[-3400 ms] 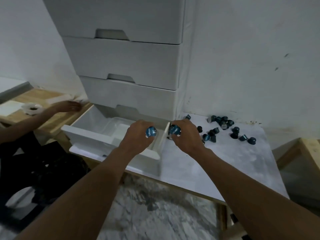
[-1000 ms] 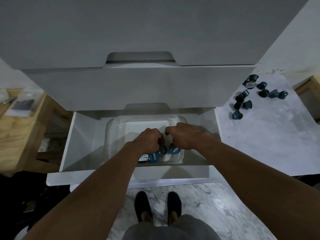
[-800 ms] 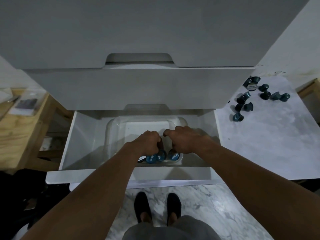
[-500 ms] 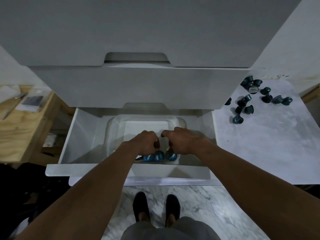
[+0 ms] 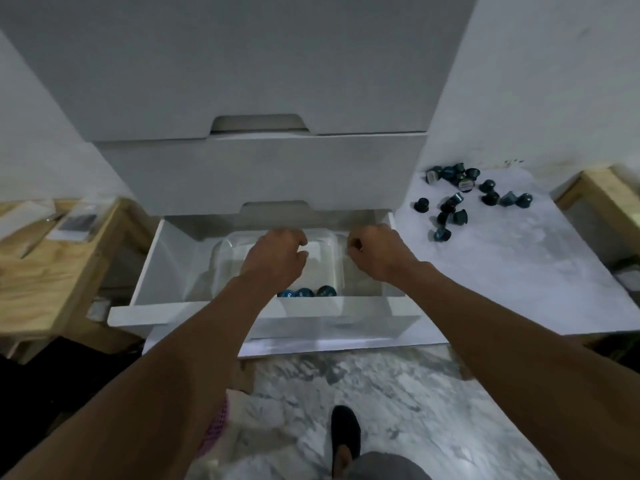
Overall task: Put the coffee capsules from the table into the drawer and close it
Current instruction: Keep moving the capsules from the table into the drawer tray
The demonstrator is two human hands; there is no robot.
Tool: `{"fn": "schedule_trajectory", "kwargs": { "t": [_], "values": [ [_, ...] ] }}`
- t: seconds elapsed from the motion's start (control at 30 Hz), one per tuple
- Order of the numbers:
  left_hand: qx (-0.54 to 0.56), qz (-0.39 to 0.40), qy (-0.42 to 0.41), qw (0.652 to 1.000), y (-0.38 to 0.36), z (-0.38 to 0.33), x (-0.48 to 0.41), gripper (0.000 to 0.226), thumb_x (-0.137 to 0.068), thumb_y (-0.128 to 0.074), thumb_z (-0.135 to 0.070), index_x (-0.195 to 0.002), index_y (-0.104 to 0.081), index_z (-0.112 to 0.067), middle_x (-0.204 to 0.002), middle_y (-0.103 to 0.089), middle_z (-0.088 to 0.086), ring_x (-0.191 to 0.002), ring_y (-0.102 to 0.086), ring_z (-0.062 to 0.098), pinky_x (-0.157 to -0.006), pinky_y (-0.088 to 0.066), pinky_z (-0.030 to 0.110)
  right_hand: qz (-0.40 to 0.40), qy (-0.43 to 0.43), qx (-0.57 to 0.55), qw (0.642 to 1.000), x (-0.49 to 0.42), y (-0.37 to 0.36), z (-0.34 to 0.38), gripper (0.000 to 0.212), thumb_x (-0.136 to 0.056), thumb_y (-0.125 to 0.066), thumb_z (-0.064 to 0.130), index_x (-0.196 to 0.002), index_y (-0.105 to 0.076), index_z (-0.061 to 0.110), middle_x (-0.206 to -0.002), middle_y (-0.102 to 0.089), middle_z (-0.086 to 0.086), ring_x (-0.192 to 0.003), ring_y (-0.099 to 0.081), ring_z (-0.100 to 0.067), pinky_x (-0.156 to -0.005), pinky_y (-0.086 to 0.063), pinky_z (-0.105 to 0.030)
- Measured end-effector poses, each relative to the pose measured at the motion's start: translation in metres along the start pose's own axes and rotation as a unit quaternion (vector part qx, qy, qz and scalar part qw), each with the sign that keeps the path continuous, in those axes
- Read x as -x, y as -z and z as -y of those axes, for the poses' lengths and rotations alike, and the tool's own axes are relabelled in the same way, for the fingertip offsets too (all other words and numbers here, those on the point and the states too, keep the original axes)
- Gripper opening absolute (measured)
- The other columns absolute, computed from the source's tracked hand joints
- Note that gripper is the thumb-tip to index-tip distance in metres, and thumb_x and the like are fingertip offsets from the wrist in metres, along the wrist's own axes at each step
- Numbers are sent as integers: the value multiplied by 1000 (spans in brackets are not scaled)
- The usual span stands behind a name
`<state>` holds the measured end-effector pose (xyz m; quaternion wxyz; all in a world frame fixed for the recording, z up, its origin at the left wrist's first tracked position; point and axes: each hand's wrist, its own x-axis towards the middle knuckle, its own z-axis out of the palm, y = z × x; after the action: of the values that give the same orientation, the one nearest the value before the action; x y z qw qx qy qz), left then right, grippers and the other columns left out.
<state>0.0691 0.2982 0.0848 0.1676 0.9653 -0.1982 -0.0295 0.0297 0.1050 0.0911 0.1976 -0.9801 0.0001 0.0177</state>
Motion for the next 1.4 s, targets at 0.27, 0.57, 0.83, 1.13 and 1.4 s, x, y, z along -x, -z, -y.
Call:
{"fn": "schedule_trajectory", "kwargs": {
  "t": [0.27, 0.57, 0.83, 1.13, 1.4],
  "values": [
    [39, -59, -163, 984, 13, -80, 18, 24, -88, -53, -27, -107, -63, -16, -109, -62, 7, -99, -58, 28, -85, -48, 37, -111, -121, 18, 986, 93, 45, -37, 21, -91, -56, 26, -101, -66, 12, -102, -68, -9, -94, -62, -29, -80, -48, -35],
    [41, -18, -239, 970, -27, -181, 9, 26, -91, -51, -26, -113, -60, -15, -110, -60, 6, -98, -58, 26, -83, -49, 37, -136, -184, 22, 973, 153, 63, -136, 23, -91, -57, 28, -108, -64, 14, -105, -65, -8, -96, -60, -27, -80, -46, -33],
    [33, -5, -162, 986, -81, -262, -52, 17, -91, -51, -25, -100, -60, -16, -100, -58, 2, -87, -57, 23, -73, -47, 35, -103, -143, 15, 984, 121, 89, -252, 26, -91, -56, 29, -112, -62, 16, -109, -64, -6, -97, -60, -24, -81, -47, -32],
    [21, 38, -9, 999, -129, -303, -91, 27, -92, -51, -26, -116, -58, -19, -115, -55, 2, -103, -56, 24, -87, -45, 36, -10, -60, 18, 998, 58, 117, -338, 30, -91, -56, 28, -117, -59, 14, -115, -63, -8, -105, -58, -25, -87, -44, -32],
    [-15, 72, 57, 996, -146, -292, -133, 24, -92, -52, -20, -116, -56, -19, -113, -54, 3, -100, -56, 23, -81, -46, 33, 39, -23, -6, 999, -5, 99, -361, 32, -89, -58, 27, -119, -58, 15, -116, -62, -8, -106, -57, -26, -86, -44, -32]
  ]
}}
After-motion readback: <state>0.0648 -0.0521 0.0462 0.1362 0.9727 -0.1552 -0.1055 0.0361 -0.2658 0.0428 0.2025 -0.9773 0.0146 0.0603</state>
